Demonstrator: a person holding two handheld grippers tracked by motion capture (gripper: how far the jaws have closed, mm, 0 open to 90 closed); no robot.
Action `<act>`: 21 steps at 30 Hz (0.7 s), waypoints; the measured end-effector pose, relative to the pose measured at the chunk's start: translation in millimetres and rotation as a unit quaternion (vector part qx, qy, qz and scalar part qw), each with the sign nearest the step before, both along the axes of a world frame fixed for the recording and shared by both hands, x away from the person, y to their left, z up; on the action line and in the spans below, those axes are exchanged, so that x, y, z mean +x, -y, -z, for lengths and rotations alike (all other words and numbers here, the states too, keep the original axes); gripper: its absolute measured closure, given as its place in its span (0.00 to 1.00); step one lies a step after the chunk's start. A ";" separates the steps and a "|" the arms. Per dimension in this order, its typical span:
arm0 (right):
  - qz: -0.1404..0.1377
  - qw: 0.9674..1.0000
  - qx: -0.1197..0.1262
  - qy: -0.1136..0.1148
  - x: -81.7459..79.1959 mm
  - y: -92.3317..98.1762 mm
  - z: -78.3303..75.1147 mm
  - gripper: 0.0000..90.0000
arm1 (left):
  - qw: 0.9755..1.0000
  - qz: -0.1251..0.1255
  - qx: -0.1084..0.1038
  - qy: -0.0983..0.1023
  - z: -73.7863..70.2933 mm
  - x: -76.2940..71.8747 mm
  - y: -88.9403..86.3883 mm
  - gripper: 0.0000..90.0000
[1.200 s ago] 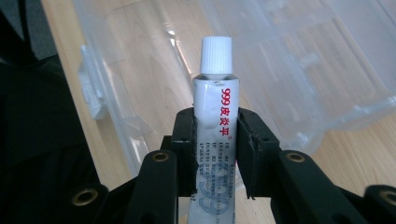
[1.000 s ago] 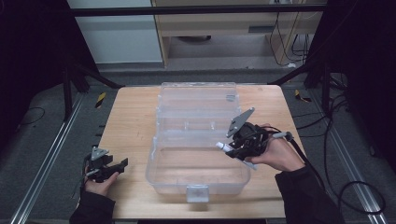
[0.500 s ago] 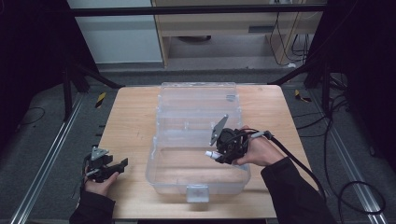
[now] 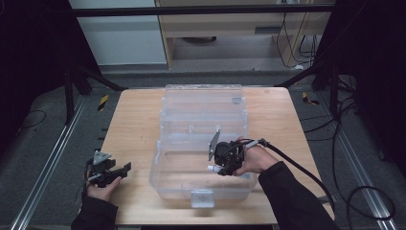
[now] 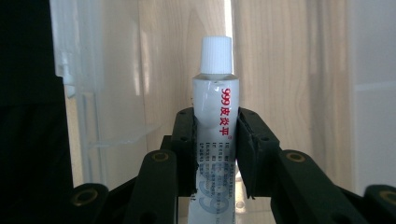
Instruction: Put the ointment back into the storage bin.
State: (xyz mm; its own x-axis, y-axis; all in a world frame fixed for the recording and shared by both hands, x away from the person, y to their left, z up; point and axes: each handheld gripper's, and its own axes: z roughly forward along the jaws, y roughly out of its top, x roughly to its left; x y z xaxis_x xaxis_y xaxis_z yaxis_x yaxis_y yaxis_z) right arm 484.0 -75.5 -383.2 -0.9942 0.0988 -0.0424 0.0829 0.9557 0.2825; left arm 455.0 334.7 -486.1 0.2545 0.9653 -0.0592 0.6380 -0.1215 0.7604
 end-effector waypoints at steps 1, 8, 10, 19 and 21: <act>-0.004 1.000 -0.003 0.000 0.7 -0.6 2.6 0.77 | 1.000 0.000 0.000 0.000 0.0 0.0 -0.1 0.35; -0.011 1.000 -0.020 -0.009 1.1 -5.6 18.3 0.77 | 1.000 0.000 0.000 0.001 -0.3 -0.1 -0.3 0.35; -0.013 1.000 -0.025 -0.009 2.2 -6.4 23.4 0.77 | 1.000 0.000 0.000 0.001 -0.4 -0.2 -0.2 0.35; -0.014 0.999 -0.050 -0.017 5.0 -8.8 47.2 0.77 | 1.000 -0.001 0.001 0.001 -0.4 -0.2 -0.4 0.35; -0.014 0.998 -0.055 -0.017 4.5 -9.5 51.3 0.77 | 1.000 -0.001 0.001 0.001 -0.3 -0.1 -0.4 0.35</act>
